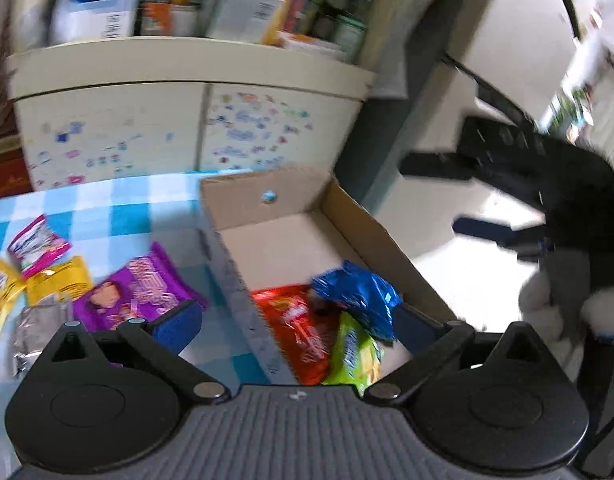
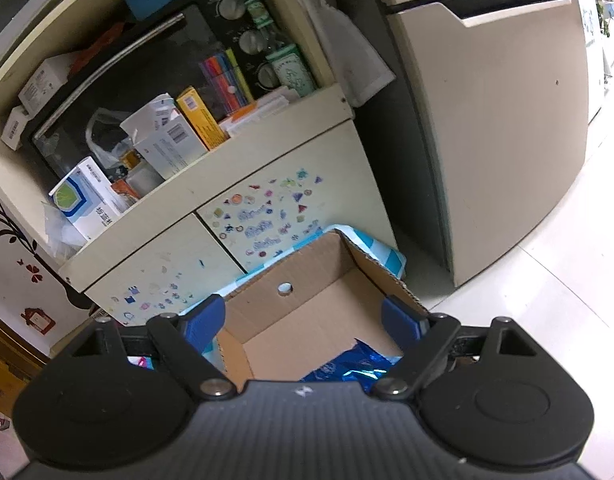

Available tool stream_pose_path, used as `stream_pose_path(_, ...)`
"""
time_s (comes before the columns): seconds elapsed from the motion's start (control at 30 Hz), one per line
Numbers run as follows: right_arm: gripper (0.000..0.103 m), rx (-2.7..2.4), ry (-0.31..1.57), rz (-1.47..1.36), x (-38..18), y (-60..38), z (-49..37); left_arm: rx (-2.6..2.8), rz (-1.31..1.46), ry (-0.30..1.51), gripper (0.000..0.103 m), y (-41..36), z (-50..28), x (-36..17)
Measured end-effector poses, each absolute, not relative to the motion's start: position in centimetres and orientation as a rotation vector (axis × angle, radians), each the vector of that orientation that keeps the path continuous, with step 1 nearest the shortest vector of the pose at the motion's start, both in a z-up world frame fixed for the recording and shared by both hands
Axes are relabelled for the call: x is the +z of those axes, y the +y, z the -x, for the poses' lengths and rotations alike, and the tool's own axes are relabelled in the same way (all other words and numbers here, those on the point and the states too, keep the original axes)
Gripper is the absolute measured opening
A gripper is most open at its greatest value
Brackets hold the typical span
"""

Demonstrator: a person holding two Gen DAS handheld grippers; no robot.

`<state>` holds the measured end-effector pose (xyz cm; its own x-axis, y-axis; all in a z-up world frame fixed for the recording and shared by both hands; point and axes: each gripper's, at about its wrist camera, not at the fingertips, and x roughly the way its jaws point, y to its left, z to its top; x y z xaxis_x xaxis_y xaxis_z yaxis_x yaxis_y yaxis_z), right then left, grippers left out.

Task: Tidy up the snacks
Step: 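Move the left gripper over the silver foil bag on the tablecloth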

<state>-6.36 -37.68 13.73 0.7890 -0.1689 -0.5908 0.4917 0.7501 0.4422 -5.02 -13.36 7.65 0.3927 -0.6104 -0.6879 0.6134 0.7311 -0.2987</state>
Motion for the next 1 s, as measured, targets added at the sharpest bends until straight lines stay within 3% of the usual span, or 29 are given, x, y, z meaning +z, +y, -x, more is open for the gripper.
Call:
stream_pose_path(0.43, 0.086, -0.245, 0.595, -0.532, 13.8, -34.3, 4.4, -0.574, -0.014, 0.834, 0.103, -6.5, 1.7, 10.7)
stream_pose_path(1.0, 0.086, -0.014, 0.701, -0.333, 12.2, -26.3, 1.7, -0.360, 0.002, 0.963, 0.103, 1.3, -3.2, 7.4)
